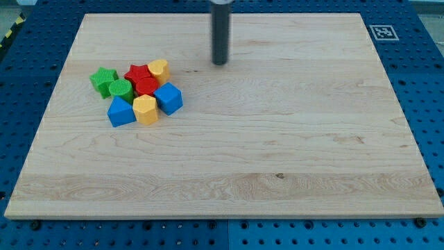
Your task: Move the yellow heart top right to the blue cube
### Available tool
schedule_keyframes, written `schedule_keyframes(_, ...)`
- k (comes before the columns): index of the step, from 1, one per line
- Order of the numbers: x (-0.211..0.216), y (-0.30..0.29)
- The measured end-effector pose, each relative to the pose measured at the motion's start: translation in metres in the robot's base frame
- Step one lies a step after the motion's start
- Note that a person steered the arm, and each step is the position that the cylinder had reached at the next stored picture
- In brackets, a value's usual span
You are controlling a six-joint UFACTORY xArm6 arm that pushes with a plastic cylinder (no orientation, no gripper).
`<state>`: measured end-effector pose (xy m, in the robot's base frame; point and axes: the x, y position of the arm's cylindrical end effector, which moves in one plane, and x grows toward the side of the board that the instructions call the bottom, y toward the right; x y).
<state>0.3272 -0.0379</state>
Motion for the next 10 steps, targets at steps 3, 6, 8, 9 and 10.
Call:
schedule_keyframes(3, 0.012, -0.115)
schedule_keyframes(6, 0.038, -0.105)
schedule_keyframes(8, 0.051, -0.054)
schedule_keyframes(9, 0.051, -0.021)
schedule_keyframes(10, 0.051, 0.022)
